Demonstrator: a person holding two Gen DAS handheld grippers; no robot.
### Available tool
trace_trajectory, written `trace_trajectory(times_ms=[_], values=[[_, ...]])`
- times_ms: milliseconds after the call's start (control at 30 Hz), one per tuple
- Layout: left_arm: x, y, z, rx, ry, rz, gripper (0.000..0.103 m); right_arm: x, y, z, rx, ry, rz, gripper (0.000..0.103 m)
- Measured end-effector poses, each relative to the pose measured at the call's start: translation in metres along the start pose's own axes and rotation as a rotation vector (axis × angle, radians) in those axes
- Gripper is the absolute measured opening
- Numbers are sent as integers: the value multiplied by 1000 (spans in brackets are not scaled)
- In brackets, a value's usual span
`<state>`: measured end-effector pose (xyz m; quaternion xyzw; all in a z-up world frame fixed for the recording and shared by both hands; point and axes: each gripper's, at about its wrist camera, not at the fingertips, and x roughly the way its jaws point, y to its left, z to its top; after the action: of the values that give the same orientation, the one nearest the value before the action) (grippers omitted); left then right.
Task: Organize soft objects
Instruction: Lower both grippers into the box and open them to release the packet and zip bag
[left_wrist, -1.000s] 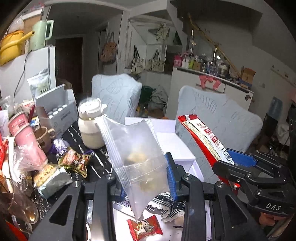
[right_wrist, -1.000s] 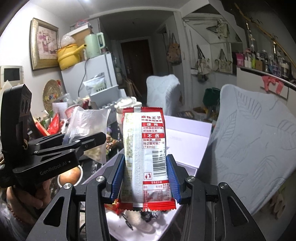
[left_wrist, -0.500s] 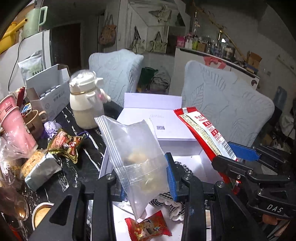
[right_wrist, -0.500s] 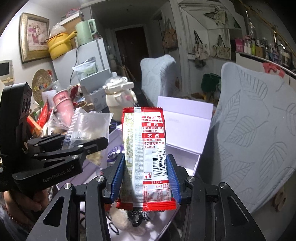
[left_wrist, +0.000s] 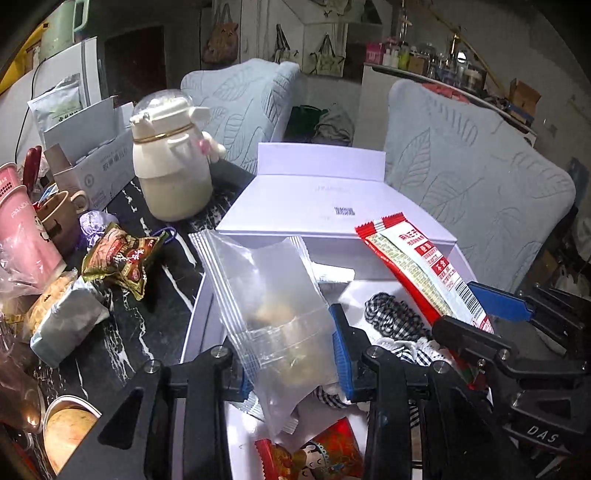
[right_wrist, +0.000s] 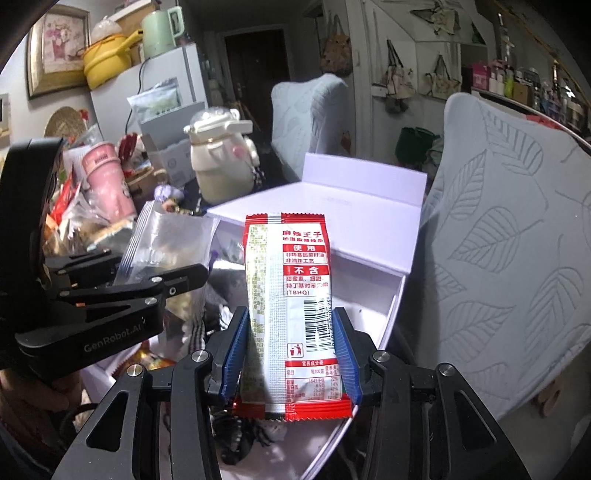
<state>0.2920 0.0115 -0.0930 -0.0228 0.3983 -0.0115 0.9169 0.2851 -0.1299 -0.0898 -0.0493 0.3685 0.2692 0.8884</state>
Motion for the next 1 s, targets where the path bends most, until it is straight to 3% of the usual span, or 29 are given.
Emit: trace_trajectory(times_ms=[333,600,800,933,1000], values=[[8,2,-2,15,33,55,35,20,3,-6,-8,64,-29,47],[10,-1,-2,37,60,98,35,13,4,-5,6,68,-45,51],[4,0,0,-2,78,94,35,-2,5,-1,12,48,-44,51],[-3,-3,2,7,66,113,42,-17,6,4,12,21,-57,54],[-8,-4,3,2,55,120,54,-22,7,6,10,15,-65,54]])
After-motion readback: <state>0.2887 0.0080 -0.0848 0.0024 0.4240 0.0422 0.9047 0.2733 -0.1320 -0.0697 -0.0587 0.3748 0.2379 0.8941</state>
